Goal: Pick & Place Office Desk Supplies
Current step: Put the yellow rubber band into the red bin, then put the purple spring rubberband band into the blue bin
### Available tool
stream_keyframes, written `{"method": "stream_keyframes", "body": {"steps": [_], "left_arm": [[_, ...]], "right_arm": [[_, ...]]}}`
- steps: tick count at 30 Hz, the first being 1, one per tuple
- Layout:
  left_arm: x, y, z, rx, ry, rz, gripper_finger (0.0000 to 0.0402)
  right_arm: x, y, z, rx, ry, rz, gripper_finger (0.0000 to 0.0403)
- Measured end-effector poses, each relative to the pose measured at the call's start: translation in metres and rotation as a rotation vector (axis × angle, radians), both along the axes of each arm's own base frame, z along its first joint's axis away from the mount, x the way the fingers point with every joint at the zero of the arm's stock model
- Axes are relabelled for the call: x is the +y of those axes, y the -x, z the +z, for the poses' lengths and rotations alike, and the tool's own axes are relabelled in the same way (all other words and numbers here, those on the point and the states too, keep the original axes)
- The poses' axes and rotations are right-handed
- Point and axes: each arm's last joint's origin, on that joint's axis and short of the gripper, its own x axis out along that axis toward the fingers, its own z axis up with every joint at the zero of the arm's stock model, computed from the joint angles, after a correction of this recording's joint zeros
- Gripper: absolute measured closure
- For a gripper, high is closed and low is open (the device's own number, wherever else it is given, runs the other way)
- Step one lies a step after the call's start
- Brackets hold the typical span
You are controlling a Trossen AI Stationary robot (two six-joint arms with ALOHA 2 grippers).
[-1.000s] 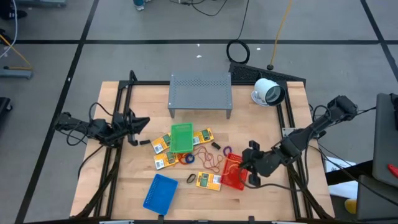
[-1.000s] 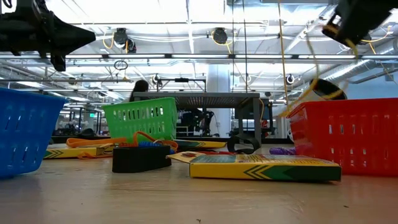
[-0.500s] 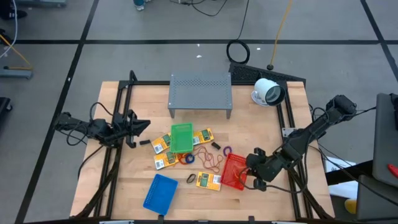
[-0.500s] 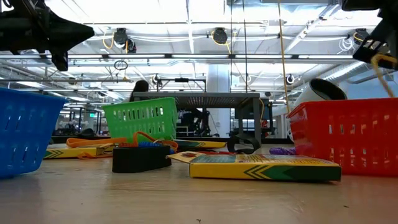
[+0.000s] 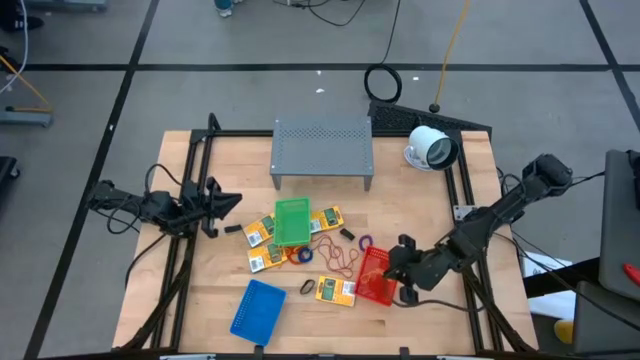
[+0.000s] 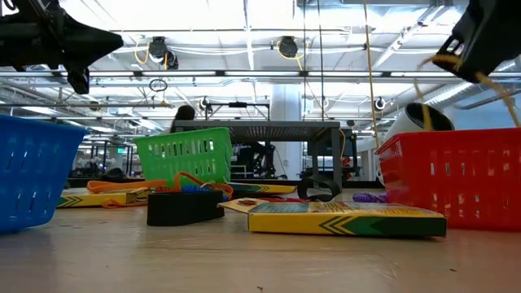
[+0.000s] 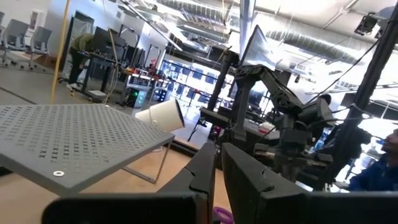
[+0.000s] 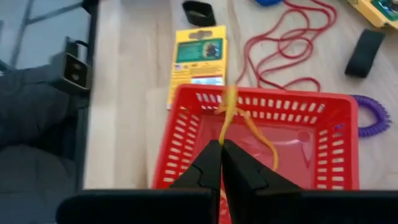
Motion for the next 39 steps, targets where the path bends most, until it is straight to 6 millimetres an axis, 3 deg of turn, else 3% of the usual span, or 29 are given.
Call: {"method": "stream_keyframes", "body": {"steps": [14,20,32,39], "left_arm": [[0.000,0.000,0.000,0.000,-0.011,-0.013,0.0364],[0.000,0.000,0.000,0.001,-0.011,-0.013,0.0364],[-0.001,0.000,-0.001,0.009,-0.016,-0.012,0.0364],[0.000,0.000,-0.001,0.009,-0.016,-0.012,0.0364]], "right_arm": [[-0.007,-0.026,-0.045,0.200,0.053,0.020,0.0403],[-0.009,-0.030,-0.053,0.237,0.053,0.013,0.0396],[-0.009,-0.029,-0.048,0.234,0.000,-0.004,0.0278],[-0.008,-0.026,-0.050,0.299,-0.058,0.025,0.0247]]}}
